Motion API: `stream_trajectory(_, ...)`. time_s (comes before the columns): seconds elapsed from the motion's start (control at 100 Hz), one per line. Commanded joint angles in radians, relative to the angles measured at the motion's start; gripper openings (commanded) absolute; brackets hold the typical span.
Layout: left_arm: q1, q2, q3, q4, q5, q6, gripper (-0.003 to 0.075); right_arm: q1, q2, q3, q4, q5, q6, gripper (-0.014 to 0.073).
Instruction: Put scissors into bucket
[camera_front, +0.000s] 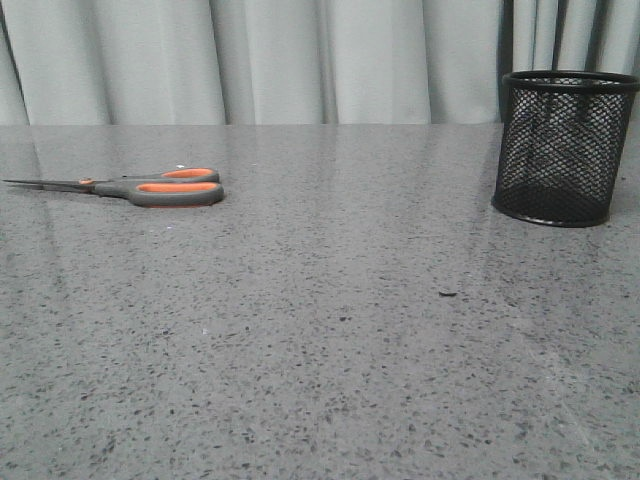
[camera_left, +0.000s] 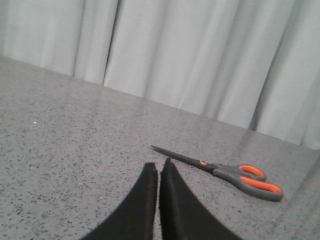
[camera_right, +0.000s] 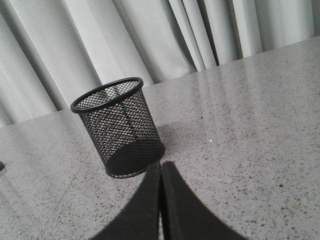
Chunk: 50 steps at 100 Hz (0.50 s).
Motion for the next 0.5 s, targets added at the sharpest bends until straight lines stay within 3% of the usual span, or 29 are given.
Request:
stream_trajectory(0.0, 0.003, -0.025, 0.018, -0.010, -0.067, -0.011, -0.0020, -0.005, -0.019, 0.026, 0.004, -0.079, -0.006, -0.0069)
stream_trajectory(0.49, 0.003, -0.025, 0.018, -0.010, -0.067, -0.011, -0.0020, -0.005, -0.019, 0.026, 0.004, -0.085, -0.006, -0.0069)
